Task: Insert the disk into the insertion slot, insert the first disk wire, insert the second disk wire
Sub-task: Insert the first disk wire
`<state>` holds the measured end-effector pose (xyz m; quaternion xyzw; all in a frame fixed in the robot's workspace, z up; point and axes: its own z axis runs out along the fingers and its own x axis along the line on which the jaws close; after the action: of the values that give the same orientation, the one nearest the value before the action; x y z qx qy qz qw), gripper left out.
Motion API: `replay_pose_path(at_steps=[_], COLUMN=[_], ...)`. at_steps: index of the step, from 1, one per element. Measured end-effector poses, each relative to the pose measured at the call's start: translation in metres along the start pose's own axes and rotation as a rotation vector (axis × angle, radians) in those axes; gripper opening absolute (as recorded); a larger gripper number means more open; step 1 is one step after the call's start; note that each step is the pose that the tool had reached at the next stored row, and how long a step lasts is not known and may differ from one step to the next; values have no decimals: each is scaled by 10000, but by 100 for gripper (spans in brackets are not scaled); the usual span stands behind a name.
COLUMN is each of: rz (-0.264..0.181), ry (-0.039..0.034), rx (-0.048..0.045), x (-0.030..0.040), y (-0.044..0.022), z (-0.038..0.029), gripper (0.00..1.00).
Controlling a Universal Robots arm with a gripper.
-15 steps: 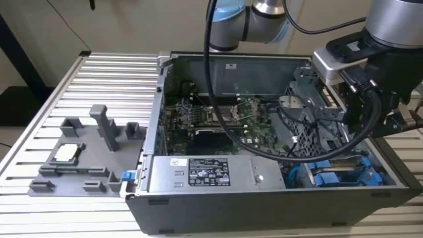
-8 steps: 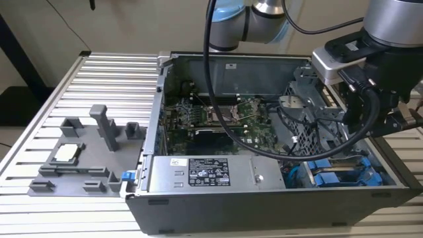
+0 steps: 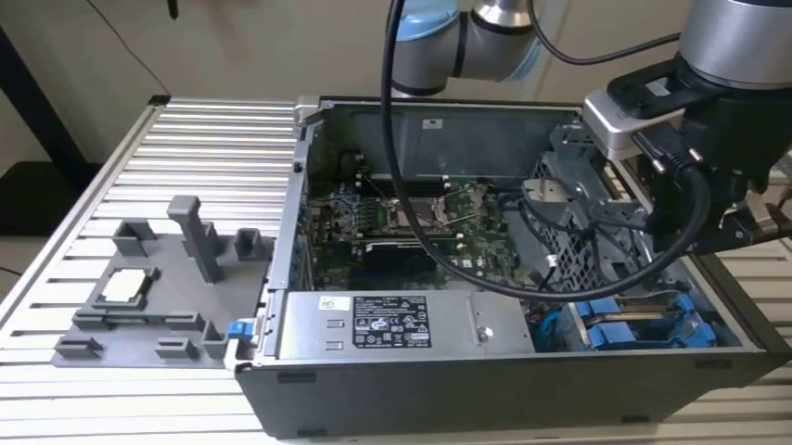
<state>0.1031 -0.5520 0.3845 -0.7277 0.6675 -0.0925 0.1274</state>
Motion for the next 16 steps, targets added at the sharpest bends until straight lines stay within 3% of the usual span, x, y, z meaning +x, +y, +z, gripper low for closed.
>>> replay_pose_path(at_steps=[1,3,7,10,12,16], rz=[-5,-11,-12,-25,-41,-77], ry=[16,34,37,83,147,300], rx=[-2,-3,-4,-35,-166,-627], x=[0,1,1,1,4,12], y=[0,0,0,-7,-32,-116], z=[0,-1,1,5,13,42], gripper=[32,20,19,19,19,19])
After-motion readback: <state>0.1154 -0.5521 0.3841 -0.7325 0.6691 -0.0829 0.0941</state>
